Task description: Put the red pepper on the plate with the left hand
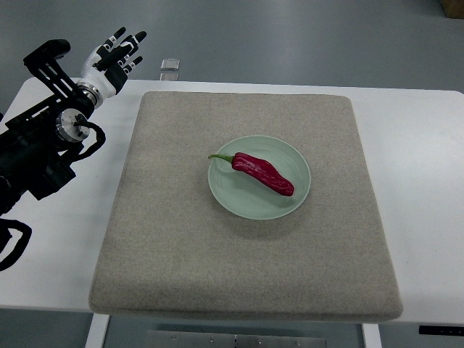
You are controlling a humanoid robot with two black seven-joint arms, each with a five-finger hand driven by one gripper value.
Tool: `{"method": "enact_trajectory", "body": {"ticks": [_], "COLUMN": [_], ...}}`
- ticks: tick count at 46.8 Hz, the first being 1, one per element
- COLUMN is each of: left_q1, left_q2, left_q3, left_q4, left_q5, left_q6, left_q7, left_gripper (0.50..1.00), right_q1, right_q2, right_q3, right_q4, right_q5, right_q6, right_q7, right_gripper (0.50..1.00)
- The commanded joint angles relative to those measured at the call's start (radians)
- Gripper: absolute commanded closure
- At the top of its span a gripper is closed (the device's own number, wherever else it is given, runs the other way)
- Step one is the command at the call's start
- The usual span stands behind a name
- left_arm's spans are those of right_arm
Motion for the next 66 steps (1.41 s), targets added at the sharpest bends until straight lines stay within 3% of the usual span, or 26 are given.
{"method": "enact_trajectory", "body": {"ticks": [1, 19, 66], "left_q1": [0.000, 0.004, -0.041], "left_q2": [0.000, 0.000, -0.011], "left_q3": [-0.005, -0.011, -0.011], "left_q4": [0.000, 0.000, -0.003], "left_q5": [-0.001, -0.001, -0.001], "left_q6": [0.001, 0.002, 0.001], "left_q7": [0.000, 0.000, 0.000], "left_gripper": [0.512, 0.512, 0.512], "right_q1": [0.000, 0.001, 0.003], "right_q2": [0.000, 0.000, 0.000], "right_q3": [0.000, -0.002, 0.006], "right_q4": [0.000, 0.060, 0.060], "right_q5": [0.000, -0.011, 0.002], "right_q6": [0.000, 0.052, 0.051], "right_q7": [0.000, 0.002, 0.002], "right_gripper": [0.572, 0.572, 0.572]}}
